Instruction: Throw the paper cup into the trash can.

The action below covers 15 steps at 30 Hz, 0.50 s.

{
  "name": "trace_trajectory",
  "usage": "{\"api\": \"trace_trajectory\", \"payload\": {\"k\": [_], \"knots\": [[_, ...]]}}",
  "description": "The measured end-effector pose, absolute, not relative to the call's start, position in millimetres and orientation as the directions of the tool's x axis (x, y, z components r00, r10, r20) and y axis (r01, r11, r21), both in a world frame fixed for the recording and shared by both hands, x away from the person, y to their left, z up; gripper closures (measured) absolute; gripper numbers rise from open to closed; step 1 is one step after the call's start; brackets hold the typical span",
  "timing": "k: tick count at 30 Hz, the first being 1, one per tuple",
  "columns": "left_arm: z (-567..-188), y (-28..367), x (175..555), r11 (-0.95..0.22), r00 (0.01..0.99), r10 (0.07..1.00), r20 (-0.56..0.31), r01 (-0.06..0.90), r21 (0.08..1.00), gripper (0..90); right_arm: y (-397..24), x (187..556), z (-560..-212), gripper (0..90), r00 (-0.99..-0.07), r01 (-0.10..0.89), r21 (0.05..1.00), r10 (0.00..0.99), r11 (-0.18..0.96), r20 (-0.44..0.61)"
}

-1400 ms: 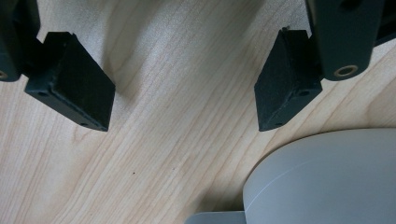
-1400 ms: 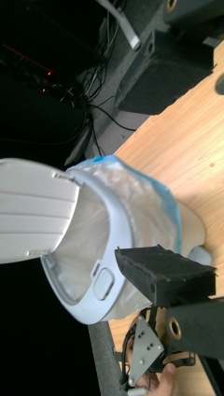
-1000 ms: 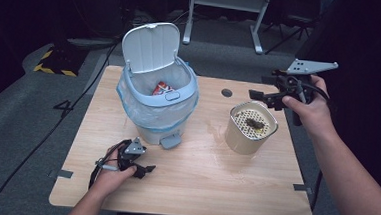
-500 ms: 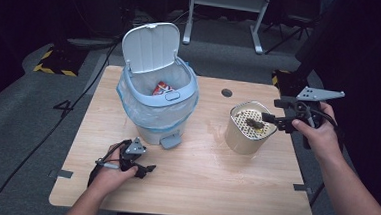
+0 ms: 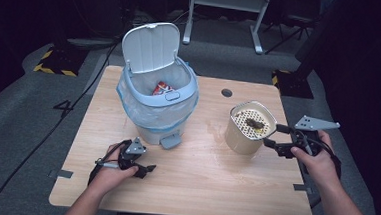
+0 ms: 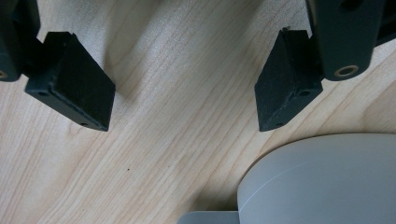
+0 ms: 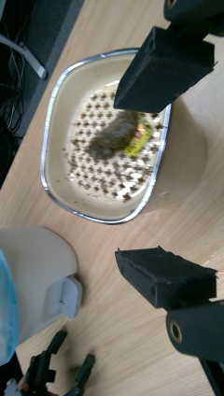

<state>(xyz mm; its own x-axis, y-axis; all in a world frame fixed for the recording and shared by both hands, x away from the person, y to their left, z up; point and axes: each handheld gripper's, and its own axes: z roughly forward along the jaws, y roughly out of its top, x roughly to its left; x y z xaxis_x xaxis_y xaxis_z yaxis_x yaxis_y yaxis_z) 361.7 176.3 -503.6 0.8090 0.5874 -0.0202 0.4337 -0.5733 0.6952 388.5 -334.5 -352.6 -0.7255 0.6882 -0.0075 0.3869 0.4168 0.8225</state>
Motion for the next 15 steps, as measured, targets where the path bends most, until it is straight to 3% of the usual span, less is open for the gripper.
{"api": "trace_trajectory", "payload": {"k": [15], "knots": [[-504,176,359,-0.564,0.795,0.607,-0.021,0.449,0.694,20.2,-347,372,-419,21.8,-0.686,0.479,0.782,0.726,0.4,0.049]]}}
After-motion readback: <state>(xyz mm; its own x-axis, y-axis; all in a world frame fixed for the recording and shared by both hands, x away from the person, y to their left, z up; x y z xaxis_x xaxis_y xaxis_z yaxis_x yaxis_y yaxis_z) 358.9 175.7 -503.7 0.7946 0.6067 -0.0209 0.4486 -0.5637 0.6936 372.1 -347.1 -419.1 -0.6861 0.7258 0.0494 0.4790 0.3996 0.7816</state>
